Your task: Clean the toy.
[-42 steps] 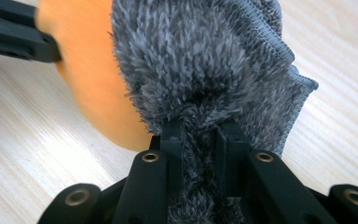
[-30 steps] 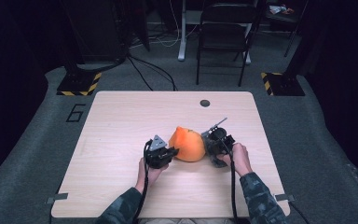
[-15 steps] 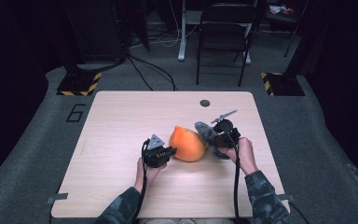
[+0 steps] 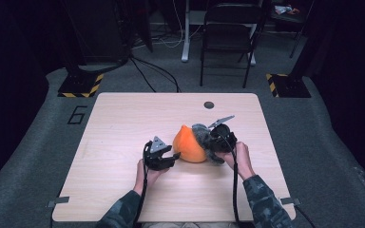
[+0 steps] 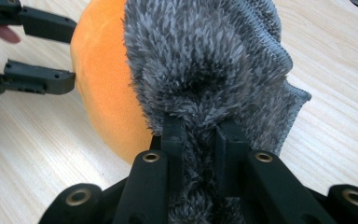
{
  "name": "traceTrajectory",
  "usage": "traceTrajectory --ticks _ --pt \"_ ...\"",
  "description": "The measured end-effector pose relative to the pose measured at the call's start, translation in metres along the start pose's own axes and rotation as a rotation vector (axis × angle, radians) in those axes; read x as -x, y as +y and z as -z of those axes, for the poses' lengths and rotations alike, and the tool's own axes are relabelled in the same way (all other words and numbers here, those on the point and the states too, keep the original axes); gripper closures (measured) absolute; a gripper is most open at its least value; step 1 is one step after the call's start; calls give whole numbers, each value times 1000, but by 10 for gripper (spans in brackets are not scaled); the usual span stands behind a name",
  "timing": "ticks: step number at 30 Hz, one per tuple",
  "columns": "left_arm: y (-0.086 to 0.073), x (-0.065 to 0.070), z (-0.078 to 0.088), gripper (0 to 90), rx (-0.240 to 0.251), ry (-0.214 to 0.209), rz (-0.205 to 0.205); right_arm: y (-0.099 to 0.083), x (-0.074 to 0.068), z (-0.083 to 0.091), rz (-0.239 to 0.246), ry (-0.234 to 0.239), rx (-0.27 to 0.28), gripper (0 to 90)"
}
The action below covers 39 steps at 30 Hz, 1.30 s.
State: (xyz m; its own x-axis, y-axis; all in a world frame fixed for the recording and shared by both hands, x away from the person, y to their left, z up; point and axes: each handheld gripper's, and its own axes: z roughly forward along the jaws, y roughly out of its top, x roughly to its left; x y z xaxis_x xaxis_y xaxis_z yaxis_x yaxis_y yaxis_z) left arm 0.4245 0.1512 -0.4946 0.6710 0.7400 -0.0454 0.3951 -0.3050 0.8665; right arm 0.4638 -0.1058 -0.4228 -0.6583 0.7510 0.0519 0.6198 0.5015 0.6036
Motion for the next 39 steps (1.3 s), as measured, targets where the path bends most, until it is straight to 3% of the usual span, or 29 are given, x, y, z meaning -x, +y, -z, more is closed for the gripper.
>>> traceTrajectory --ticks 5,8,12,16,22,25,28,31,35,37,38,39 --pt "0 10 -10 366 -17 -2 -74 1 -3 -1 12 -3 11 765" --pt "-2 17 -16 382 -34 17 -118 2 -7 -2 27 -2 12 769" --pt "-4 15 -16 652 -7 21 -89 3 -13 0 51 -23 7 773" --pt "-3 15 -13 753 17 7 -81 5 -15 6 61 -50 -2 772" --pt "3 17 -7 787 39 -60 -49 10 -13 23 48 -40 23 772" --pt "5 20 -3 792 59 -90 -22 15 -21 31 64 -39 36 772" --pt "5 20 1 793 46 -134 10 19 -34 36 97 -35 38 771" --pt "3 17 -1 792 43 -140 32 21 -48 31 146 -52 20 770" --pt "2 17 -5 785 26 -123 29 21 -58 16 189 -138 -3 769" --pt "3 18 -5 770 18 -121 19 20 -60 11 172 -165 -20 770" --pt "2 17 -6 768 14 -113 12 20 -57 11 187 -165 -31 770" --pt "2 16 -7 761 15 -114 15 19 -57 10 167 -161 -23 770"
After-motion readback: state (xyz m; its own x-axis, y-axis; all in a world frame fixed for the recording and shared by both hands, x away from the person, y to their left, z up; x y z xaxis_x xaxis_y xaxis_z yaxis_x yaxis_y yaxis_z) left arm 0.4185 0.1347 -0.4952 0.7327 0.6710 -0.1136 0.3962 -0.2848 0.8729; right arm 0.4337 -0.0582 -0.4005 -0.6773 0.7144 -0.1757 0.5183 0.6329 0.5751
